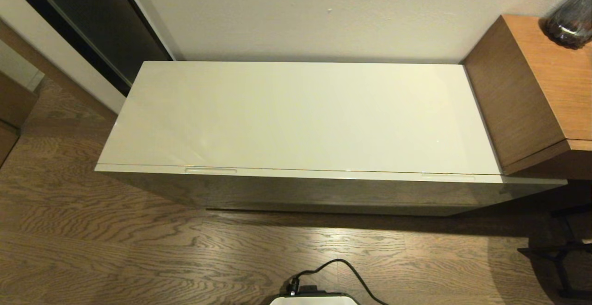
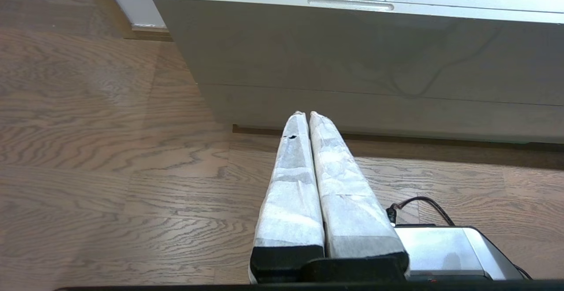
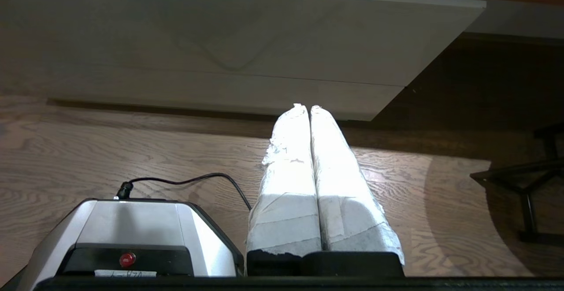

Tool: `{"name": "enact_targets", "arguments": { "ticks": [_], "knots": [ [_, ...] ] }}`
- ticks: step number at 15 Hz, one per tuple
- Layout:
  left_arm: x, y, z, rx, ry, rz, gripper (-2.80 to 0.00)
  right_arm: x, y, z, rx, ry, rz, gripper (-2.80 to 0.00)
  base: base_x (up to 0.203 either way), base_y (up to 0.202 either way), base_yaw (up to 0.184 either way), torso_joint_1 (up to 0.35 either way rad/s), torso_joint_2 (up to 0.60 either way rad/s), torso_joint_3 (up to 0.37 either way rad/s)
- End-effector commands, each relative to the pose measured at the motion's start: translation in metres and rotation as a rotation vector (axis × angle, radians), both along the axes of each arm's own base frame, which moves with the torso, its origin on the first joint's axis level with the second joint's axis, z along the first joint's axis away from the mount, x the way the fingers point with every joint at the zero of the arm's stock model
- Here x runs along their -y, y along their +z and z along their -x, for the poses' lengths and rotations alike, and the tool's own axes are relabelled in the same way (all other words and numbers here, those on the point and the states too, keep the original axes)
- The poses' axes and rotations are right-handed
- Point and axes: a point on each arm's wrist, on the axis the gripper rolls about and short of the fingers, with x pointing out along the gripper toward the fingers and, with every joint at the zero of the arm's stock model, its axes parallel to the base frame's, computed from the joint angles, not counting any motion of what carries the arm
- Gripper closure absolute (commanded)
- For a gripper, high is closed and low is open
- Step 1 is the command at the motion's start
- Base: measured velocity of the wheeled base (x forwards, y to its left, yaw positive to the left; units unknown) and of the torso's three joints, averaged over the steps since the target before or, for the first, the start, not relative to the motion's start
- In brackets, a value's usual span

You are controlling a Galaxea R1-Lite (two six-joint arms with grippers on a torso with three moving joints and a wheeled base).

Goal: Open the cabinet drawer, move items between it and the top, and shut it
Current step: Open the drawer

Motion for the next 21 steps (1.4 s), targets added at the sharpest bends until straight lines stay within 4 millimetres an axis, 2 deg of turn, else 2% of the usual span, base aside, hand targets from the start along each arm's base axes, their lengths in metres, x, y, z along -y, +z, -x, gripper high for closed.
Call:
{"name": "enact_targets", "arguments": {
  "ticks": [1,21],
  "knots": [
    [0.0,0.0,-0.0002,-0.003,0.0,0.001,0.0,0.0,-0.0007,-0.0002,-0.006,-0.002,0.001,0.0,0.0,0.0,0.0,0.0,0.0,0.0],
    [0.0,0.0001,-0.0002,-0.003,0.0,0.001,0.0,-0.0002,-0.0001,-0.0002,0.0,0.007,0.035,0.0,0.0,0.0,0.0,0.0,0.0,0.0]
  ]
}}
